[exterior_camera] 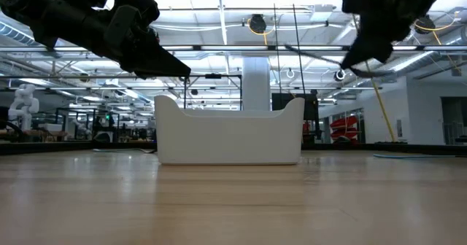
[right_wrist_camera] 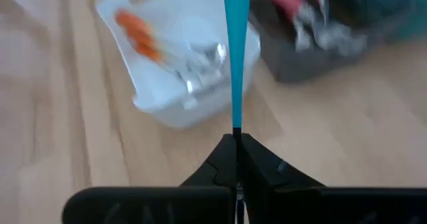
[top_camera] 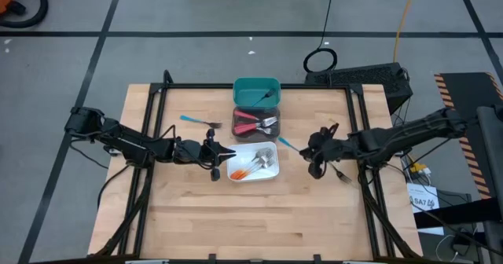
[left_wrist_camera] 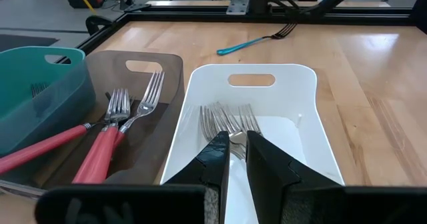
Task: Sort silverware by color (type)
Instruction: Put the bottom left blue fork into the blue bin
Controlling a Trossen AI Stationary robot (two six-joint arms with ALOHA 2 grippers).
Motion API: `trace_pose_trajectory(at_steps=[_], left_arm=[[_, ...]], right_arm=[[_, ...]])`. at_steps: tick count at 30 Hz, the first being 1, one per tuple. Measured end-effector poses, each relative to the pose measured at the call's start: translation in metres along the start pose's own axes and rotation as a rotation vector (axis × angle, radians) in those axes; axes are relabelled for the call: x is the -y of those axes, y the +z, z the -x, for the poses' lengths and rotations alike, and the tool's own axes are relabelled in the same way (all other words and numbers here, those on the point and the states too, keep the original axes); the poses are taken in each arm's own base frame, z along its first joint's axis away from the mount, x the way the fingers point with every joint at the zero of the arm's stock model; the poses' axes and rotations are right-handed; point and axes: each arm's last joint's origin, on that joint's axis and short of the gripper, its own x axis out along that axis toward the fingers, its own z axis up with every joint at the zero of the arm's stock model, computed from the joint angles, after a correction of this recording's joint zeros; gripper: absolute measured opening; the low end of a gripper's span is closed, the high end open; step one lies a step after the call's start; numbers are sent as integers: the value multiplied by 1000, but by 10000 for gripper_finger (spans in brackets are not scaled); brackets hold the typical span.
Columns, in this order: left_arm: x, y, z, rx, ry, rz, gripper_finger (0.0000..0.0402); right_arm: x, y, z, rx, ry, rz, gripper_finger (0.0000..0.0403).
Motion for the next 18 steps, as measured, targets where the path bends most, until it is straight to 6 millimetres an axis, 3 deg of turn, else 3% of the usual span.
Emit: trace_pose_trajectory(at_steps=[9, 18], left_arm=[[0, 0, 0, 1, 0, 1, 53], [0, 0, 0, 1, 0, 1, 53]], right_arm=[[-4, 23, 7, 232, 71, 193, 0], [18, 45, 3, 331, -49, 304, 0]])
